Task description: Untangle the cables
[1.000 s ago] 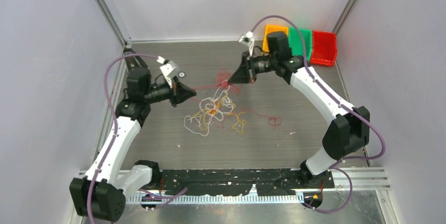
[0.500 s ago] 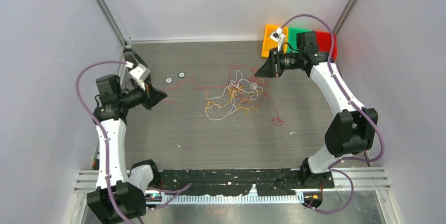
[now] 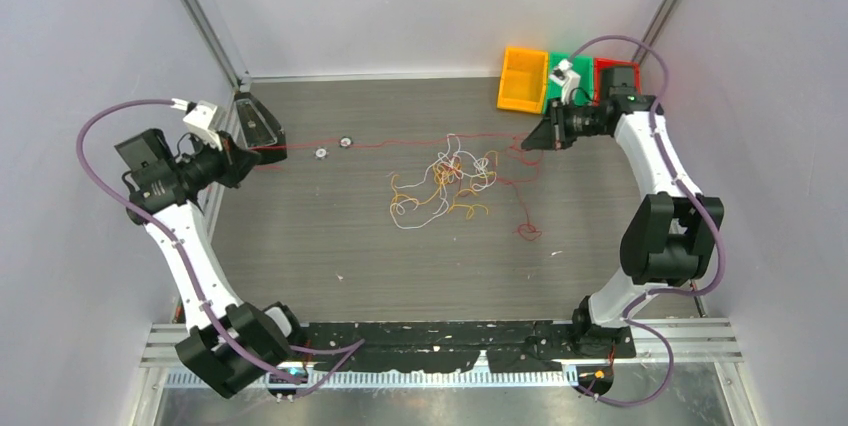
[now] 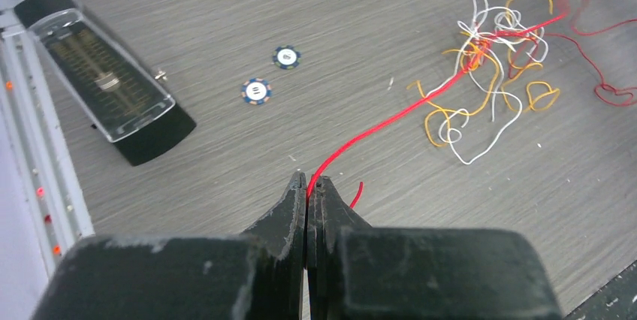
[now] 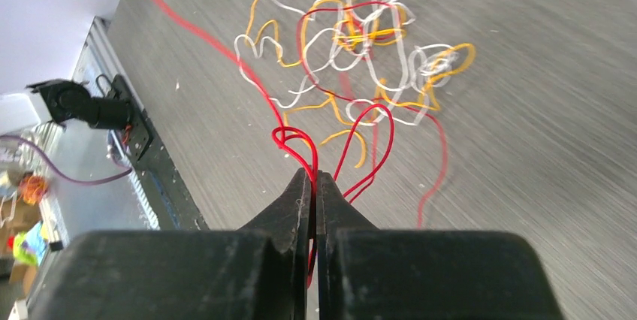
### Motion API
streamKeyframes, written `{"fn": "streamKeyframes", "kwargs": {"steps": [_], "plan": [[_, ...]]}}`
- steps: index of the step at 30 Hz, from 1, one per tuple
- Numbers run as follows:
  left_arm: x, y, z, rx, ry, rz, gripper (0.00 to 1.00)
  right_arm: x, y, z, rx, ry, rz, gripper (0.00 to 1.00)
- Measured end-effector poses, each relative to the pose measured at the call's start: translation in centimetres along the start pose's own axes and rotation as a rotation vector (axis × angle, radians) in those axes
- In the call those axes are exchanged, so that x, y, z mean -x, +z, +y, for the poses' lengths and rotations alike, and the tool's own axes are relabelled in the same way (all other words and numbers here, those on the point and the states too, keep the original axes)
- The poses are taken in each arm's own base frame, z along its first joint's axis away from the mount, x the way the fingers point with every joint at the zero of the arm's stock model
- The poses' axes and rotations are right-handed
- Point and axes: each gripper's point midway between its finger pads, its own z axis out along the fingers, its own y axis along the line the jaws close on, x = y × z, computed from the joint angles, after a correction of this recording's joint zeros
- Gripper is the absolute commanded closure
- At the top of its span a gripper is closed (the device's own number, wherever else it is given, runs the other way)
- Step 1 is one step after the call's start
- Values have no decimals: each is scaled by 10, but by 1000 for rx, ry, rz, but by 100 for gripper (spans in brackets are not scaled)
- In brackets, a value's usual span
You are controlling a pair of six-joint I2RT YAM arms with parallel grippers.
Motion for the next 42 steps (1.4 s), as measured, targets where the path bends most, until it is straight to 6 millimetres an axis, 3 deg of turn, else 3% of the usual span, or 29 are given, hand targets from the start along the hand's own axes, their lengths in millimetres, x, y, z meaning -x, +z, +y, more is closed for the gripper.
{"fn": "streamKeyframes", "kwargs": {"steps": [5, 9, 15, 21, 23, 36, 42], "plan": [[-1, 1, 13, 12, -42, 4, 100, 21, -37, -17, -66, -10, -66, 94], [5, 14, -15, -71, -9, -5, 100, 30, -40, -7, -26, 1, -96, 95], [19, 32, -96, -279, 50, -36, 100, 49, -20, 48, 107, -33, -129, 95], [31, 38, -122, -342, 56, -57, 100, 78, -37, 116, 239, -145, -239, 95], [34, 40, -133, -371, 62, -63, 100, 80, -39, 130, 272, -168, -254, 95], [40, 56, -254, -717, 120, -52, 100, 59, 7, 225, 563, -166, -160, 92], [24, 84, -282, -800, 38, 34, 100, 49, 22, 259, 662, -191, -122, 84]]}}
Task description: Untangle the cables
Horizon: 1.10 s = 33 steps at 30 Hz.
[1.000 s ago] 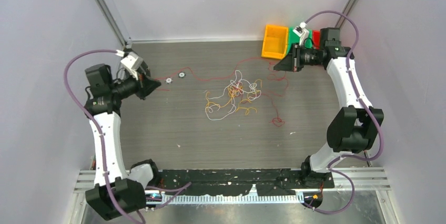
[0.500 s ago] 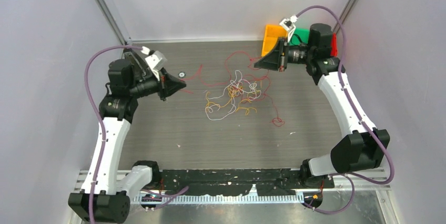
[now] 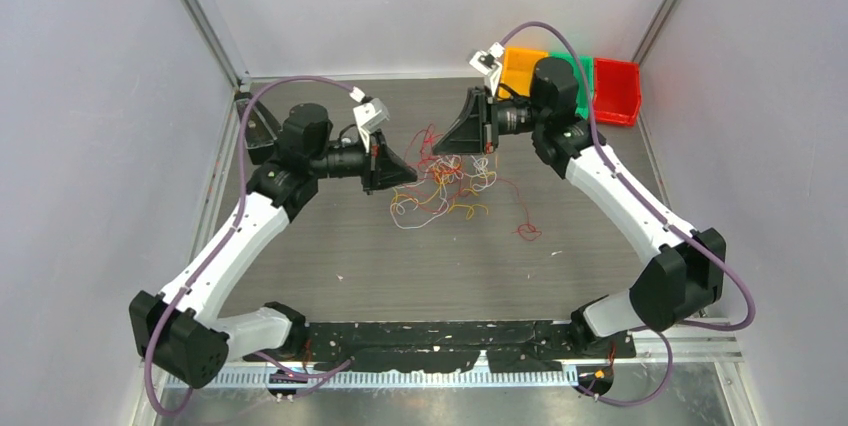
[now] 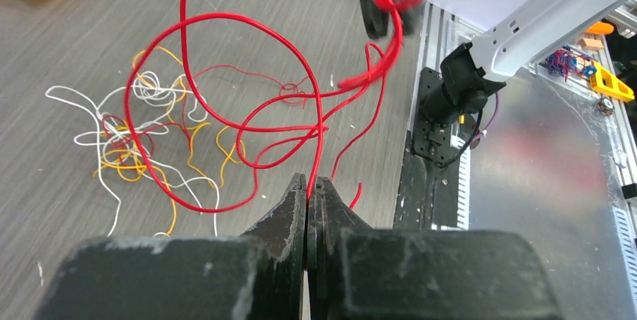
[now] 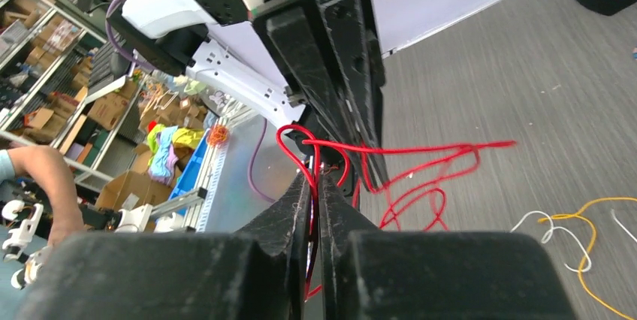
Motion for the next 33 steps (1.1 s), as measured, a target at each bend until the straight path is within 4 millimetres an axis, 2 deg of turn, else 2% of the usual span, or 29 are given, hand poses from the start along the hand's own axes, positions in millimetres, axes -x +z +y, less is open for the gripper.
{"fn": "streamKeyframes", "kwargs": {"steps": [3, 6, 10, 13, 23, 25, 26, 27, 28, 30, 33], "plan": [[-5, 9, 2, -5, -23, 14, 100, -5, 10, 2, 26, 15, 12, 82], [-1, 11, 1, -4, -20, 2, 100, -12, 14, -2, 30, 48, 12, 81], [4, 14, -1, -8, -13, -19, 100, -24, 18, -20, 4, 122, 3, 77], [3, 15, -4, -16, -17, -20, 100, -32, 19, -33, -28, 172, -5, 69], [-3, 18, -7, -24, -20, -12, 100, -29, 21, -38, -39, 242, -58, 52], [-4, 18, -8, -26, -20, -10, 100, -33, 22, -41, -32, 282, -68, 55], [-5, 18, -9, -27, -19, -9, 100, -34, 23, -43, -29, 301, -72, 68], [-6, 18, -10, -29, -19, -8, 100, -35, 24, -46, -29, 316, -75, 75], [-6, 18, -11, -30, -17, -8, 100, -36, 24, -48, -26, 326, -78, 88], [-5, 17, -12, -29, -10, -9, 100, -38, 25, -51, -24, 353, -79, 94], [-2, 9, -8, 2, 6, -20, 100, -37, 23, -53, -23, 367, -81, 95]]}}
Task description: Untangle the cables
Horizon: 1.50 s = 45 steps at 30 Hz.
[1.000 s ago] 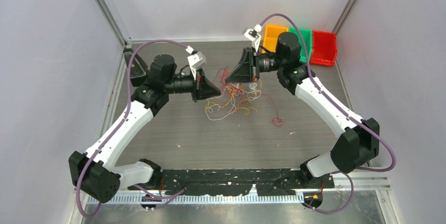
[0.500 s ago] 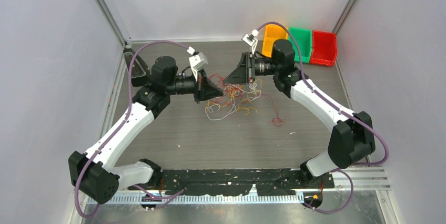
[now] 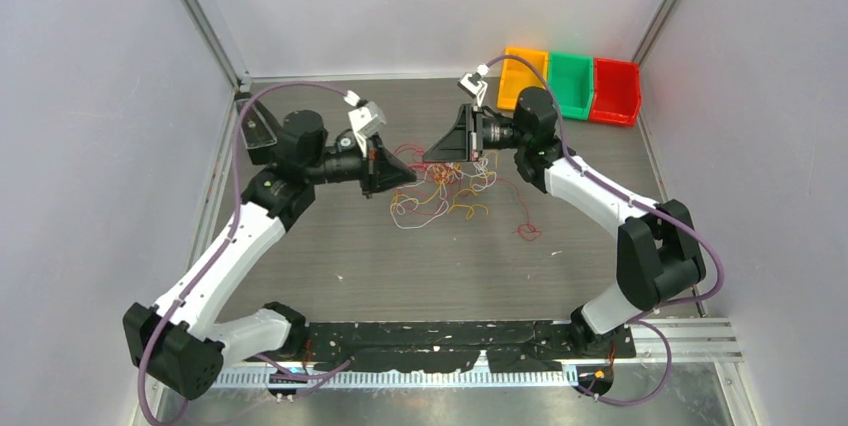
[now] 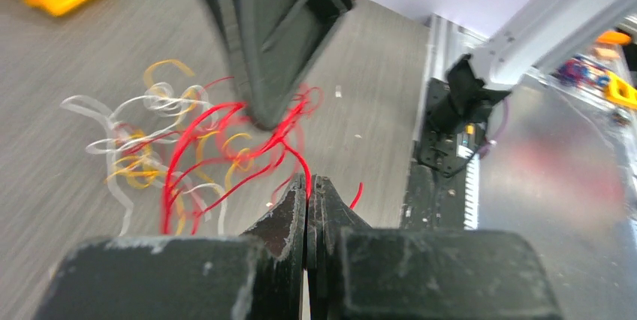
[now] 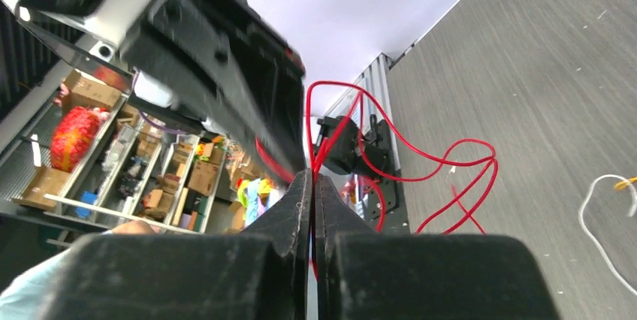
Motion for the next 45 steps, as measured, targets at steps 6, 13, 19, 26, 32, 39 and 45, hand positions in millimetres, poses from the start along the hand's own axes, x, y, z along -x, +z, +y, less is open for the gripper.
{"fn": "streamKeyframes", "kwargs": {"steps": [6, 13, 19, 26, 32, 39, 45], "plan": [[33, -64, 47, 233, 25, -114, 100, 11, -36, -24, -99, -36, -34, 95], [95, -132, 68, 450, 125, -249, 100, 18, -102, -69, -317, -71, -74, 95], [166, -186, 62, 620, 210, -407, 100, 23, -145, -103, -493, -116, -42, 63], [218, -163, 11, 352, 191, -536, 100, 7, -153, -136, -549, -60, 21, 16], [209, -130, 8, 240, 112, -488, 100, 13, -137, -133, -537, -115, 18, 9], [260, -145, -12, 256, 197, -555, 100, -9, -75, -103, -479, -322, 122, 1], [295, -160, -49, 235, 295, -628, 100, -33, -19, -79, -369, -465, 176, 0]]}}
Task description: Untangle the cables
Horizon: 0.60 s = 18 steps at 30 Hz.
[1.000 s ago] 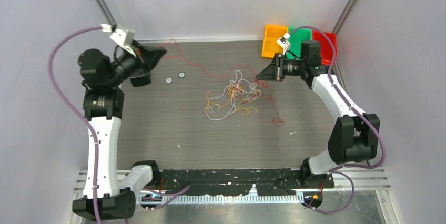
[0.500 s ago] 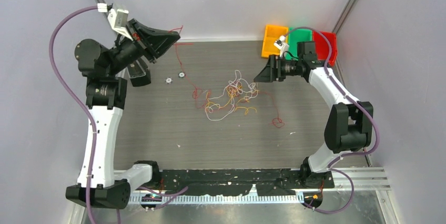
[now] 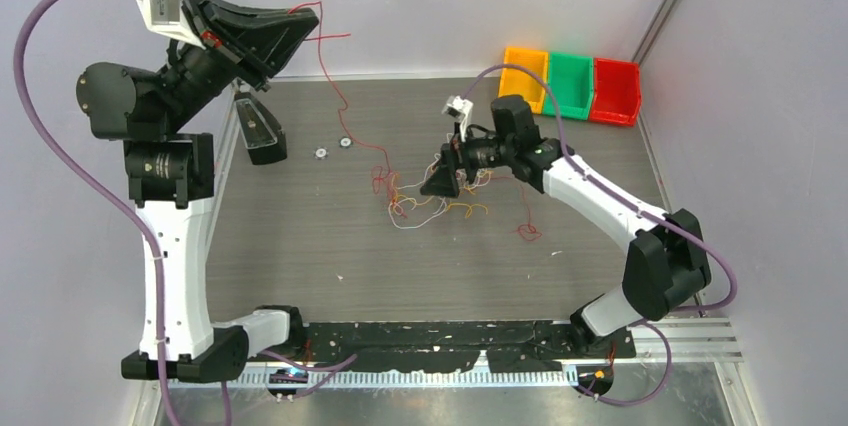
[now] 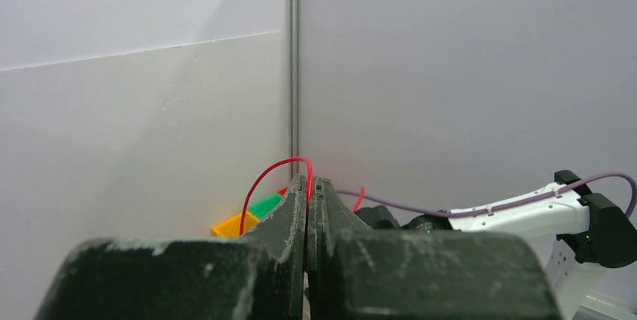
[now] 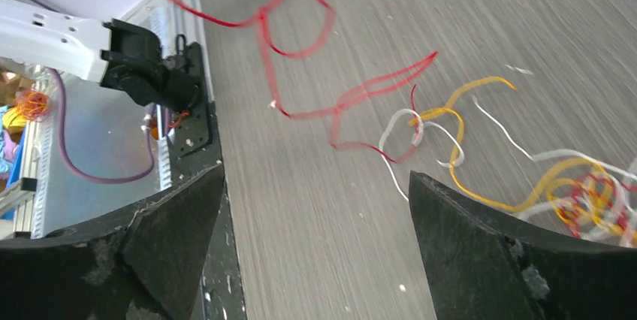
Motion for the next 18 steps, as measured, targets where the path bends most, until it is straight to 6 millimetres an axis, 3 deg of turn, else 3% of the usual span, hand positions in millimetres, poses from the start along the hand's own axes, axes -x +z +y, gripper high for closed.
{"fn": "streamKeyframes", "kwargs": {"steps": [8, 10, 16, 18], "plan": [[3, 7, 9, 10, -33, -19, 100, 7, 58, 46, 135, -74, -48, 5], [0, 9, 15, 21, -46, -19, 100, 7, 82, 50, 151, -89, -58, 5], [-3, 13, 25, 41, -74, -18, 100, 3, 148, 29, 111, -61, -96, 1], [-2, 13, 25, 41, -71, -20, 100, 6, 160, 17, 92, -37, -112, 22]]}}
